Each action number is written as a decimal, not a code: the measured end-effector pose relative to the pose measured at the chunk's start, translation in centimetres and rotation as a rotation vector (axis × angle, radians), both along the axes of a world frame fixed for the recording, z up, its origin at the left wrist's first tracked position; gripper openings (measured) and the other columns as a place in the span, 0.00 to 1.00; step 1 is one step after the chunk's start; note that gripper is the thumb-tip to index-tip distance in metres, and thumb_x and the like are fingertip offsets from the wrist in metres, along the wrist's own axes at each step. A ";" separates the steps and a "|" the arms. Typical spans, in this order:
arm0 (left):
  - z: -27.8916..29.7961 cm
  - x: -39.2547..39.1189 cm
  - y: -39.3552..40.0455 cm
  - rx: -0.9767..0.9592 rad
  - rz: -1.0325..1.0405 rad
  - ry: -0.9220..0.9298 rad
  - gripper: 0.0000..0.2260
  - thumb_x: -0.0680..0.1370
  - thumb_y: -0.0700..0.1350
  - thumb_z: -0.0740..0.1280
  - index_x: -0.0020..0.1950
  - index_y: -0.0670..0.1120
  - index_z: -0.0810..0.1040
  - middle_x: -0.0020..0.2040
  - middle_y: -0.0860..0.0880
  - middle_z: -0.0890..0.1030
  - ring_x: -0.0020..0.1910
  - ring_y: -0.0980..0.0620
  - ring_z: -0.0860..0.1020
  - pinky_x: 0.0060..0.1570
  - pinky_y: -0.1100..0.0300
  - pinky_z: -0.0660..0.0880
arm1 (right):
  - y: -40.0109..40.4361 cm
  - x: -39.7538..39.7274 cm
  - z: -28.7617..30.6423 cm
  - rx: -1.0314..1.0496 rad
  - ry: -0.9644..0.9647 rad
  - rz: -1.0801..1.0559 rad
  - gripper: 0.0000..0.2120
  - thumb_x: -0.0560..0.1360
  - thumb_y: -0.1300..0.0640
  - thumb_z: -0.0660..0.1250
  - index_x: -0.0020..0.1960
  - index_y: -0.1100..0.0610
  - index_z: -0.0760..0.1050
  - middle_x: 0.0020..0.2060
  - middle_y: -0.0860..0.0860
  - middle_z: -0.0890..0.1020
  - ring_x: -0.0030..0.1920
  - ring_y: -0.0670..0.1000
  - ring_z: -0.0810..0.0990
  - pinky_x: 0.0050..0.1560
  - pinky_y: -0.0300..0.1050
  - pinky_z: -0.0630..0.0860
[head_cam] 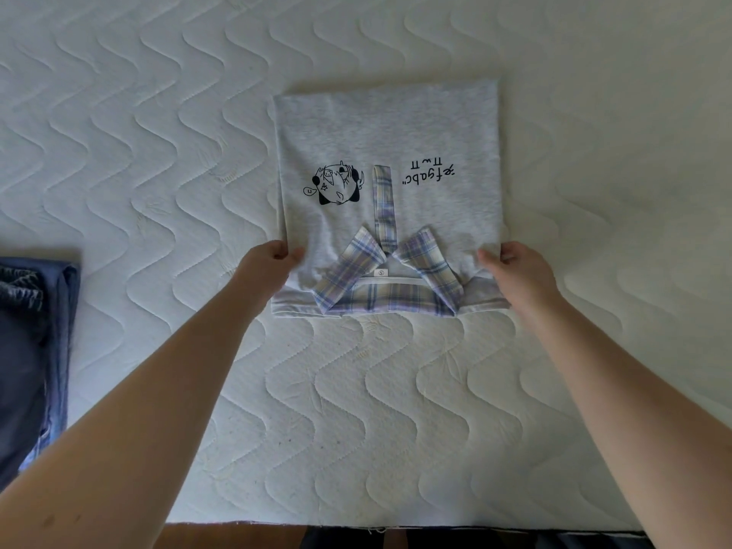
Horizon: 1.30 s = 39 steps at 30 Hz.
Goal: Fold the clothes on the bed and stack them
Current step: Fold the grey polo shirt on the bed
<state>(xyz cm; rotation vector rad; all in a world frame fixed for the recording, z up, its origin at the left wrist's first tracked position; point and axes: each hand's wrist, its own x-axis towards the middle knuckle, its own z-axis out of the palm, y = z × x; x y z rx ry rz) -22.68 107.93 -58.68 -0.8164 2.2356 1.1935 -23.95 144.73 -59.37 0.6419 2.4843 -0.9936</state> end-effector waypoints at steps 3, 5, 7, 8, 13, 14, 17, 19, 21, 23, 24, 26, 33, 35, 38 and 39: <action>0.1 0.7 -0.1 0.061 0.120 0.060 0.14 0.77 0.54 0.70 0.47 0.43 0.79 0.36 0.49 0.74 0.36 0.51 0.70 0.39 0.57 0.68 | 0.1 0.2 0.2 -0.037 0.032 -0.011 0.11 0.75 0.45 0.68 0.40 0.51 0.74 0.34 0.45 0.78 0.37 0.48 0.76 0.38 0.43 0.68; 0.3 1.1 0.0 0.055 0.189 0.107 0.14 0.76 0.56 0.69 0.43 0.46 0.76 0.35 0.51 0.73 0.35 0.52 0.70 0.37 0.58 0.68 | 0.1 0.4 0.3 -0.037 0.042 -0.073 0.13 0.74 0.45 0.68 0.37 0.50 0.71 0.34 0.44 0.78 0.37 0.49 0.76 0.36 0.42 0.68; 0.4 1.6 0.2 -0.007 0.174 0.131 0.14 0.76 0.59 0.68 0.42 0.49 0.74 0.35 0.52 0.75 0.35 0.51 0.73 0.36 0.58 0.70 | 0.0 0.6 0.4 -0.052 0.043 -0.144 0.14 0.74 0.44 0.69 0.36 0.50 0.70 0.34 0.49 0.80 0.38 0.53 0.79 0.38 0.45 0.73; 0.4 1.8 0.2 -0.002 0.169 0.129 0.15 0.76 0.59 0.68 0.43 0.48 0.74 0.37 0.51 0.79 0.36 0.50 0.76 0.37 0.57 0.74 | -0.1 0.6 0.4 -0.079 0.048 -0.179 0.14 0.73 0.45 0.70 0.37 0.50 0.70 0.35 0.51 0.80 0.37 0.54 0.80 0.42 0.48 0.76; 0.2 2.2 0.4 0.308 0.318 0.034 0.10 0.77 0.55 0.69 0.48 0.48 0.79 0.48 0.46 0.84 0.44 0.48 0.84 0.43 0.56 0.81 | -0.5 0.7 0.7 -0.336 0.092 -0.337 0.11 0.72 0.53 0.74 0.45 0.51 0.71 0.40 0.48 0.79 0.29 0.40 0.80 0.35 0.42 0.80; 0.0 2.3 0.3 0.294 0.333 0.041 0.09 0.77 0.54 0.69 0.47 0.49 0.80 0.46 0.46 0.84 0.44 0.48 0.83 0.43 0.55 0.81 | -0.6 0.7 0.7 -0.345 0.102 -0.355 0.11 0.72 0.53 0.74 0.47 0.52 0.72 0.42 0.48 0.80 0.31 0.42 0.81 0.32 0.40 0.79; -0.5 2.9 -0.1 0.072 0.342 0.100 0.07 0.75 0.52 0.73 0.43 0.50 0.82 0.42 0.47 0.85 0.42 0.47 0.83 0.43 0.56 0.81 | -0.5 1.0 0.4 -0.265 0.108 -0.392 0.12 0.72 0.55 0.74 0.51 0.54 0.74 0.46 0.53 0.82 0.36 0.50 0.82 0.34 0.45 0.80; -0.6 3.3 0.0 -0.093 0.300 0.124 0.08 0.74 0.52 0.74 0.39 0.50 0.81 0.38 0.50 0.83 0.39 0.49 0.82 0.36 0.60 0.76 | -0.3 1.4 0.0 -0.186 0.062 -0.373 0.12 0.71 0.56 0.74 0.51 0.55 0.75 0.46 0.55 0.83 0.38 0.56 0.84 0.43 0.54 0.82; -0.7 3.5 0.5 -0.191 0.237 0.124 0.09 0.75 0.53 0.72 0.39 0.50 0.80 0.35 0.53 0.81 0.38 0.50 0.80 0.33 0.62 0.71 | -0.1 1.6 -0.1 -0.140 0.038 -0.339 0.12 0.71 0.54 0.74 0.51 0.57 0.76 0.45 0.54 0.84 0.39 0.56 0.84 0.48 0.55 0.80; -0.7 3.5 0.8 -0.237 0.177 0.138 0.11 0.76 0.55 0.69 0.43 0.49 0.78 0.36 0.54 0.80 0.38 0.52 0.78 0.34 0.60 0.70 | 0.0 1.6 -0.1 -0.024 0.053 -0.230 0.13 0.72 0.47 0.72 0.48 0.55 0.76 0.40 0.49 0.82 0.41 0.52 0.81 0.46 0.47 0.76; -0.7 3.3 0.9 -0.238 0.172 0.151 0.11 0.76 0.56 0.68 0.46 0.49 0.77 0.38 0.55 0.79 0.38 0.54 0.78 0.35 0.61 0.70 | -0.1 1.5 0.0 0.025 0.073 -0.194 0.13 0.73 0.44 0.70 0.47 0.53 0.75 0.38 0.46 0.80 0.41 0.50 0.78 0.44 0.43 0.71; -0.7 2.7 0.9 -0.216 0.200 0.184 0.12 0.76 0.56 0.69 0.52 0.51 0.74 0.40 0.58 0.78 0.39 0.59 0.76 0.35 0.64 0.69 | -0.1 1.2 0.0 0.046 0.104 -0.185 0.13 0.75 0.42 0.67 0.46 0.52 0.74 0.37 0.45 0.77 0.42 0.48 0.74 0.44 0.40 0.66; -0.7 1.5 0.5 -0.307 0.140 0.156 0.14 0.76 0.56 0.69 0.54 0.47 0.75 0.39 0.56 0.78 0.37 0.56 0.76 0.31 0.64 0.66 | 0.1 0.8 -0.3 0.159 0.115 -0.105 0.17 0.74 0.46 0.69 0.52 0.59 0.79 0.46 0.55 0.82 0.50 0.58 0.79 0.47 0.44 0.69; -0.8 1.5 0.4 -0.304 0.078 0.118 0.18 0.76 0.57 0.69 0.57 0.45 0.74 0.46 0.50 0.79 0.42 0.50 0.77 0.36 0.61 0.69 | 0.2 1.0 -0.1 0.161 0.121 -0.083 0.18 0.73 0.46 0.70 0.54 0.59 0.77 0.48 0.57 0.81 0.50 0.58 0.79 0.48 0.46 0.71; -0.7 1.6 0.4 -0.323 -0.082 -0.005 0.22 0.76 0.60 0.68 0.58 0.42 0.76 0.53 0.45 0.73 0.43 0.48 0.75 0.42 0.56 0.71 | 0.3 1.0 0.0 0.149 -0.017 0.017 0.21 0.74 0.43 0.69 0.51 0.61 0.77 0.45 0.56 0.82 0.47 0.58 0.79 0.46 0.49 0.74; -0.6 1.8 0.3 -0.319 -0.108 -0.020 0.21 0.76 0.59 0.68 0.57 0.42 0.76 0.53 0.45 0.73 0.42 0.48 0.74 0.41 0.57 0.70 | 0.5 0.9 0.1 0.154 -0.060 0.055 0.21 0.74 0.43 0.68 0.48 0.62 0.77 0.42 0.57 0.82 0.46 0.59 0.79 0.45 0.51 0.74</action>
